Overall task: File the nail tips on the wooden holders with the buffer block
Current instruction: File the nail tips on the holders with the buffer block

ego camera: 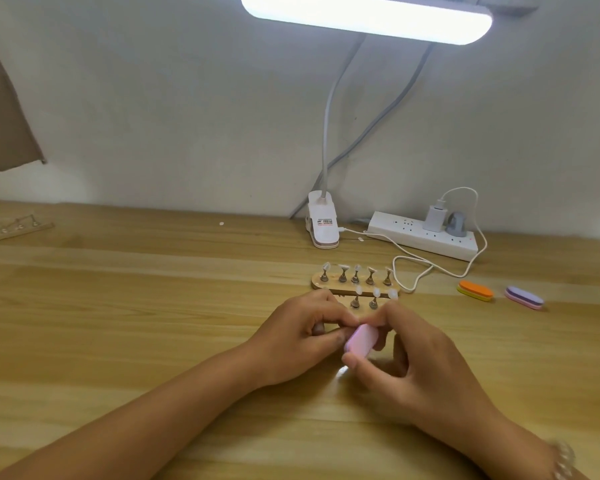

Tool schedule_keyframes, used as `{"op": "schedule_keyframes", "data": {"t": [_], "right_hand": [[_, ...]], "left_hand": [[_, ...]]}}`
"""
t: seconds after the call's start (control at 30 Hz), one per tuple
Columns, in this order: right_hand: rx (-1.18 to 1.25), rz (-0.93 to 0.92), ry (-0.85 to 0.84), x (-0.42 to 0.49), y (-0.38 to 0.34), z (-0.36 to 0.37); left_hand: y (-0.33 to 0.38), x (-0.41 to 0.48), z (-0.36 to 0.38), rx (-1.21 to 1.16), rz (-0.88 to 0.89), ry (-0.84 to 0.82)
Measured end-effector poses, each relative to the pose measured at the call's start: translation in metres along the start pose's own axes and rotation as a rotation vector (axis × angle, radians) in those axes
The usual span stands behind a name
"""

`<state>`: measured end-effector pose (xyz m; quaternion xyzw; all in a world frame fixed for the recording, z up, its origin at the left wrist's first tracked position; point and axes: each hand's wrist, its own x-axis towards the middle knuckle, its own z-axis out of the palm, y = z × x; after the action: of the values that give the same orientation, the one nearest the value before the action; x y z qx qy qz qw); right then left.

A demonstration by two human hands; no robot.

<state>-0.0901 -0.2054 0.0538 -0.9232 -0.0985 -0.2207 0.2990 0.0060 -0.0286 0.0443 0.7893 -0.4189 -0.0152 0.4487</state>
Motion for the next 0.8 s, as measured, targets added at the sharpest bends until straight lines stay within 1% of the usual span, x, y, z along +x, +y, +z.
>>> {"op": "schedule_keyframes", "data": {"t": [0.07, 0.13, 0.17, 0.23, 0.3, 0.37, 0.43, 0.5, 0.57, 0.6, 0.7, 0.73, 0.8], "right_hand": [[0.058, 0.049, 0.039, 0.0033, 0.002, -0.0013], [0.052, 0.087, 0.104, 0.0056, 0.0058, -0.0033], [0.015, 0.071, 0.102, 0.0046, 0.0051, -0.0033], [-0.051, 0.004, 0.04, -0.0005, -0.0008, -0.0008], [-0.059, -0.011, 0.003, -0.002, -0.0035, -0.0002], [0.004, 0.055, 0.064, 0.0027, 0.0007, -0.0021], [0.009, 0.085, 0.115, 0.0052, 0.0043, -0.003], [-0.049, 0.029, 0.075, 0.0016, 0.0015, -0.0009], [-0.052, -0.012, 0.0, -0.0017, -0.0024, 0.0006], [-0.028, -0.001, -0.003, -0.001, -0.0017, -0.0004], [0.034, 0.086, 0.105, 0.0046, 0.0041, -0.0042], [0.01, 0.081, 0.114, 0.0047, 0.004, -0.0039], [-0.036, 0.022, 0.061, 0.0018, -0.0003, -0.0014]], "left_hand": [[0.0, 0.0004, 0.0006, -0.013, -0.001, 0.011], [0.0008, 0.0004, 0.0019, -0.018, -0.003, 0.016], [0.0011, 0.0001, 0.0022, -0.009, -0.002, 0.009], [0.0013, -0.0004, 0.0021, 0.02, 0.0, -0.01], [0.0013, -0.0002, 0.0015, 0.032, 0.0, -0.003], [0.0022, -0.0001, 0.0018, 0.037, -0.001, 0.018], [0.0025, -0.0005, 0.0023, 0.043, 0.003, 0.024], [0.0013, -0.0009, 0.0024, 0.038, 0.006, 0.022], [0.0, -0.0006, 0.002, 0.03, 0.003, 0.022], [-0.0001, -0.0004, 0.002, 0.029, 0.003, 0.023], [0.0006, 0.0003, 0.0018, 0.016, 0.005, 0.035], [0.0001, 0.0, 0.0017, 0.012, 0.004, 0.035], [-0.001, -0.0004, 0.0015, 0.011, 0.0, 0.031]]}}
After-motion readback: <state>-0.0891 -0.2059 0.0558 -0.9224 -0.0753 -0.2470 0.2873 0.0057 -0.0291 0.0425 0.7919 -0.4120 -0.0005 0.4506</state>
